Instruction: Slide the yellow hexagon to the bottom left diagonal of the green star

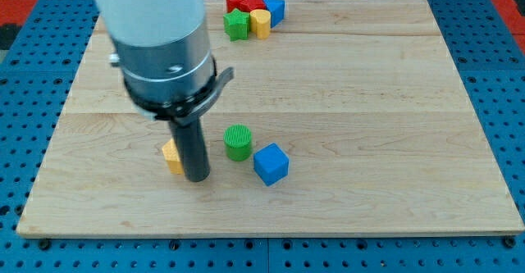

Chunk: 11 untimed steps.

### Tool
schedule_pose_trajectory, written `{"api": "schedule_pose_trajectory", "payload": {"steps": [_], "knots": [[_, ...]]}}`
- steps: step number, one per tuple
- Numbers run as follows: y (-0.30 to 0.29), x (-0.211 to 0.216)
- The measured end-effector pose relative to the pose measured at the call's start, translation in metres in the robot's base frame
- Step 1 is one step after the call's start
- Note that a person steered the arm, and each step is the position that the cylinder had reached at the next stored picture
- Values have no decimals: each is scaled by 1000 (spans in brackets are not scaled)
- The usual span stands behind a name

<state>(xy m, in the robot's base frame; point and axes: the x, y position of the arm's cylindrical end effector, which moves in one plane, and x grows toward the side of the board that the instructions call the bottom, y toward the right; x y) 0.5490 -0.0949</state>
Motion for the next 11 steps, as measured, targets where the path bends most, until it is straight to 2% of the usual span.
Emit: {"api": "schedule_pose_trajectory", "payload": {"steps": [3, 6, 7, 8, 9, 10, 11], "knots": [[-4, 9], [-48, -29], [-39, -10], [-36, -32], [-48, -97], [-60, -120], [-27, -108]]}}
